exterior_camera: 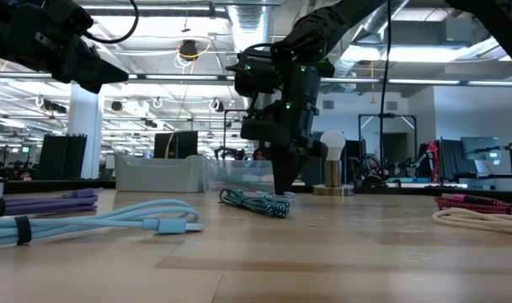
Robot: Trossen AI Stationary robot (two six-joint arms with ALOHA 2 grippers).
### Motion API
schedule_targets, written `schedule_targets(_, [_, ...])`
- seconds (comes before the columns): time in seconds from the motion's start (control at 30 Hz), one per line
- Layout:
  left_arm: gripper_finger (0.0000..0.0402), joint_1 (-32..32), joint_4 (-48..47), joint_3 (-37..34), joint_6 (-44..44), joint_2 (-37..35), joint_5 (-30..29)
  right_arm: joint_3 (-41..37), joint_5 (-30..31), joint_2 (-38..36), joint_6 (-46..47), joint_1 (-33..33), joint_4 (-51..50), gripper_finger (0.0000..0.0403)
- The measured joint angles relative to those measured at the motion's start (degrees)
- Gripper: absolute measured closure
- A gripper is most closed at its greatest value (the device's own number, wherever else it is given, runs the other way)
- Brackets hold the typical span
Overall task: Pick & Place USB Port
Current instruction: Put the top light blue USB cable into the transparent bin
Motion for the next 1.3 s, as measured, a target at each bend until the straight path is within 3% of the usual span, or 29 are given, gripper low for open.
schedule_targets(0.33, [0.0389, 0.0, 0.0, 0.0, 0.0, 0.0, 0.0, -0.1, 0.2, -2.6, -1.9, 0.0, -2.5, 0.0402])
schedule_targets(1.0, [0.0389, 0.0, 0.3, 0.0, 0.0, 0.0, 0.0, 0.0, 8.8, -19.4, -4.1, -2.2, -6.4, 0.0403])
schedule_targets(1.3, [0.0389, 0.0, 0.4, 0.0, 0.0, 0.0, 0.0, 6.3, 10.8, -21.8, -9.8, -2.4, -6.7, 0.0403])
